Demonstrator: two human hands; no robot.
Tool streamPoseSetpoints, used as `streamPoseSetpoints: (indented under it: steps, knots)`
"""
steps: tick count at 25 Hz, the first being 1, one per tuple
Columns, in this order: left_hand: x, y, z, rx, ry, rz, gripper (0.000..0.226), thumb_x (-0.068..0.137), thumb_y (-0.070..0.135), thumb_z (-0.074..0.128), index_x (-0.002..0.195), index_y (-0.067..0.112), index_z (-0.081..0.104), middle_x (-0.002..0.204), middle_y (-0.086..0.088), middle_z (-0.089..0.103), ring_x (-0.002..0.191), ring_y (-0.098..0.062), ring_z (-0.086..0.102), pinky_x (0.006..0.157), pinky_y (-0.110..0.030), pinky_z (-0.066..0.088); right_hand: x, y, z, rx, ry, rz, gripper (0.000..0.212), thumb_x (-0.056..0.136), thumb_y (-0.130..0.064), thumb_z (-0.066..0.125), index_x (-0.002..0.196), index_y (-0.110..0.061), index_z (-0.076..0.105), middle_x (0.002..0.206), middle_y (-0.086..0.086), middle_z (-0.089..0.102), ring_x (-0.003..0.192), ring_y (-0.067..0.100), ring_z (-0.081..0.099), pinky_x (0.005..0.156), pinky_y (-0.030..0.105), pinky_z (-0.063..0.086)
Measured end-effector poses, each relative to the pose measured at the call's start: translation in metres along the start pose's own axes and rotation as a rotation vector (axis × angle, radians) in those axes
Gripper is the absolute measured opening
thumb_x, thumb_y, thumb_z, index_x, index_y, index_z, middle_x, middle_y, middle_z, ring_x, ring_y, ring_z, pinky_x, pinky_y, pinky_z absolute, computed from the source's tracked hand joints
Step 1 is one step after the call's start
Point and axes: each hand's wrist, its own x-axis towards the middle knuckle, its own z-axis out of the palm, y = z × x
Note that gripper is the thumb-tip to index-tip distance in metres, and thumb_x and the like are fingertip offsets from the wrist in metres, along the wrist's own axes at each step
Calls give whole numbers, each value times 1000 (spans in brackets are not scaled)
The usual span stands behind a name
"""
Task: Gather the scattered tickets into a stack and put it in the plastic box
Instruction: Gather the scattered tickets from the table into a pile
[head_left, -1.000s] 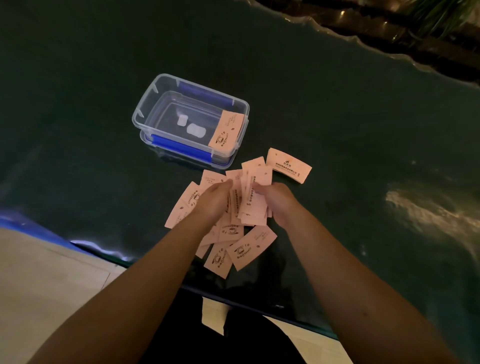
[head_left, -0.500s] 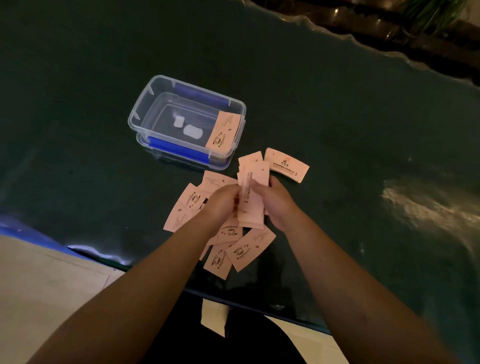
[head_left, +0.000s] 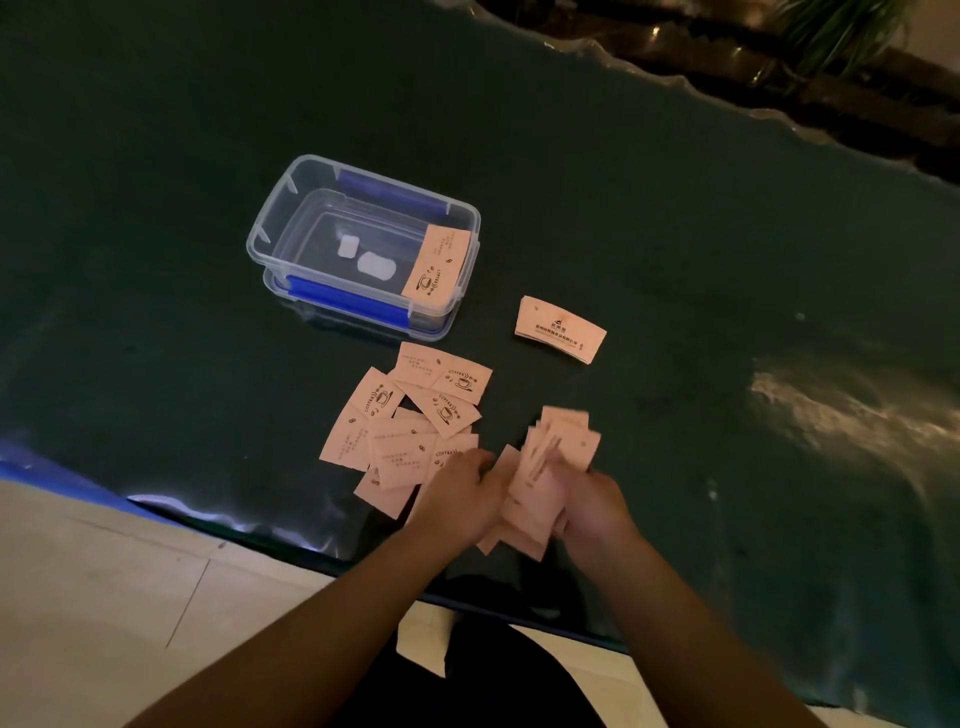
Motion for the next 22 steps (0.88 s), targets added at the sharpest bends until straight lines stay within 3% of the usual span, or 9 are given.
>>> streamPoseSetpoints:
  steps: [2, 5, 10, 14, 17, 20, 22]
  knots:
    - [-1, 3, 2, -22, 13, -14, 35, 104, 42, 45, 125, 23, 65, 96, 19, 55, 82, 3, 54, 63, -20, 39, -7, 23, 3, 37, 4, 7, 33, 105, -20, 66, 136, -10, 65, 123, 17, 76, 106, 37, 74, 82, 51, 62]
    - [-2, 5, 5, -106, 12, -55, 30, 102, 37, 47, 118, 21, 66, 111, 2, 66, 95, -12, 64, 72, -29, 50, -12, 37, 15, 0, 30, -90, 35, 99, -22, 74, 132, -17, 66, 120, 10, 78, 105, 33, 77, 93, 56, 63]
    - [-5, 8, 6, -166, 7, -105, 35, 103, 37, 49, 132, 22, 61, 122, 0, 69, 106, -17, 64, 82, -34, 53, -9, 34, 24, -115, 71, -141, 39, 93, -25, 80, 126, -16, 60, 117, 9, 77, 99, 29, 78, 87, 52, 65]
    - [-6, 5, 1, -220, -37, -94, 35, 102, 34, 52, 135, 23, 60, 110, 12, 67, 90, -1, 60, 67, -22, 45, -5, 33, 20, -55, -2, -138, 50, 95, -16, 79, 139, -10, 57, 123, 12, 77, 103, 30, 78, 87, 51, 65]
    - [-8, 0, -9, -239, -60, -77, 44, 99, 34, 57, 142, 23, 57, 110, 17, 63, 88, 5, 57, 65, -18, 43, -2, 18, 15, -110, -80, -124, 39, 97, -15, 77, 134, -9, 67, 115, 11, 81, 99, 30, 80, 80, 47, 66]
    - [-10, -9, -23, -226, 58, -88, 34, 97, 32, 59, 131, 28, 61, 113, 16, 60, 88, 7, 52, 66, -15, 38, -1, -12, 16, -181, -112, -157, 42, 97, -17, 77, 136, -13, 65, 119, 7, 79, 105, 28, 77, 88, 51, 63]
    - [-11, -17, -34, -295, 188, -146, 18, 98, 33, 60, 115, 29, 63, 105, 17, 64, 88, 2, 58, 67, -21, 46, -3, -39, 24, -317, -164, -205, 44, 97, -21, 76, 139, -20, 64, 125, 3, 77, 112, 25, 74, 96, 55, 61]
